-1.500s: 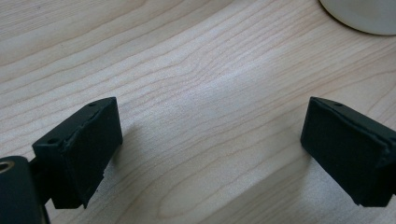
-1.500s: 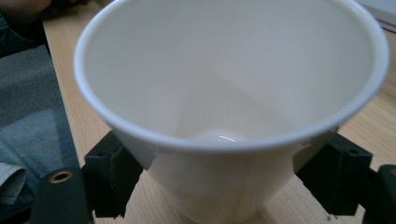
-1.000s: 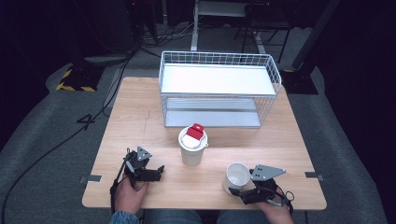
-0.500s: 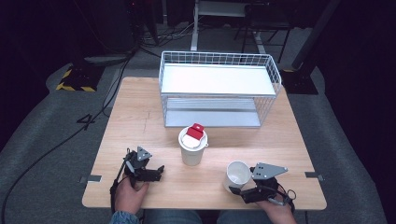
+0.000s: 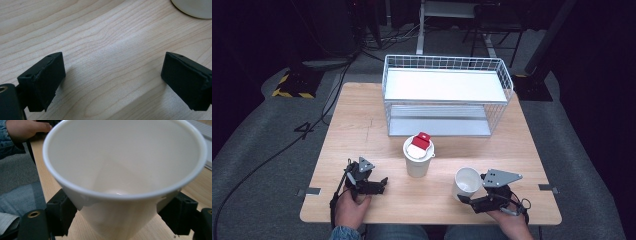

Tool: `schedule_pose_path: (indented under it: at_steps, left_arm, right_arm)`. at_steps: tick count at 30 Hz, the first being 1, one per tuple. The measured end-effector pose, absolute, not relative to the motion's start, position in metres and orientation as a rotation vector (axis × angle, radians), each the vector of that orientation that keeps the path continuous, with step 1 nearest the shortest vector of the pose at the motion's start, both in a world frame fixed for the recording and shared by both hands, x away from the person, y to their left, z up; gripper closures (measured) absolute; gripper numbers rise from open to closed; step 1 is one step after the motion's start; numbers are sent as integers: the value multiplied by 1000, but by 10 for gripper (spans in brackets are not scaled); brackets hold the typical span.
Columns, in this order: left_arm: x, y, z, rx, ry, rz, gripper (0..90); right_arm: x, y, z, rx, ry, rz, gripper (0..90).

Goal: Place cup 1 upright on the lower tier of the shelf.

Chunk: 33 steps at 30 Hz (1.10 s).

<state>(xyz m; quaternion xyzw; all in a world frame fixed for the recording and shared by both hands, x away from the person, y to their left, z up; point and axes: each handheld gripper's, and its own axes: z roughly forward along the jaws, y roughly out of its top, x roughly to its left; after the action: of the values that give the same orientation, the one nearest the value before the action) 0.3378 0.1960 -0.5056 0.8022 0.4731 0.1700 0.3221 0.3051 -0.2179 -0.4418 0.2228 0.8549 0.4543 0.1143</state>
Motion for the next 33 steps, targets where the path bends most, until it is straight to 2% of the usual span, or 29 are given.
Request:
schedule_pose_path:
  at_steps: [33]
  left_arm:
    - [342, 195, -505, 2106, 1252, 449, 61]
  right_arm:
    - [363, -207, -401, 770, 2379, 1293, 227]
